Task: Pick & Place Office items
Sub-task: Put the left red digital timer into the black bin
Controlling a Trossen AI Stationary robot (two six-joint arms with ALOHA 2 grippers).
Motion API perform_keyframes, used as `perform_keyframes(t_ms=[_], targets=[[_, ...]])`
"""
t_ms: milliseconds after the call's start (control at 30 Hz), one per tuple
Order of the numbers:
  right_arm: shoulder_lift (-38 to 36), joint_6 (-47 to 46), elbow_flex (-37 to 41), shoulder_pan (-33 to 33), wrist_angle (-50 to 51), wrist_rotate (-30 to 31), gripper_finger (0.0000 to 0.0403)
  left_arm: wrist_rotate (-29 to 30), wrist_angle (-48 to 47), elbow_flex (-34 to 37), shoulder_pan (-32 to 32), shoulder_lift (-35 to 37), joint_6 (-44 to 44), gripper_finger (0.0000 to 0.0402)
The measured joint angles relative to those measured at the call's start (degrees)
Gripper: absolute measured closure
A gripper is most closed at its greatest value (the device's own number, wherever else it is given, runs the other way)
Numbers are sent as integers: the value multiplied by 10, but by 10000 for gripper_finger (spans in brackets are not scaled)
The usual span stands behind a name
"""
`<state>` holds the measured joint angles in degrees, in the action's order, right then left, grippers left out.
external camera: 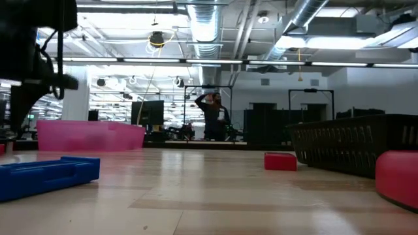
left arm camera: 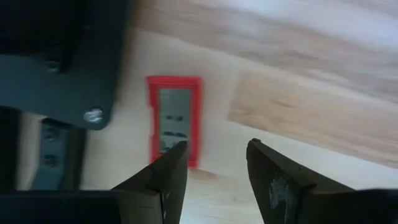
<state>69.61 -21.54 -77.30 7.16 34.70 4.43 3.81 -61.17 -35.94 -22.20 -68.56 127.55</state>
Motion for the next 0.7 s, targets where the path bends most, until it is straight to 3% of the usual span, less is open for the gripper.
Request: perform_keyframes(t_ms=[167, 700], targets=[[-24, 1, 0, -1, 15, 1, 207, -32, -14, 0, -3, -44, -4, 247], [-48, -39, 0, 5, 47, 2, 207, -44, -8, 1, -19, -125, -16, 247]])
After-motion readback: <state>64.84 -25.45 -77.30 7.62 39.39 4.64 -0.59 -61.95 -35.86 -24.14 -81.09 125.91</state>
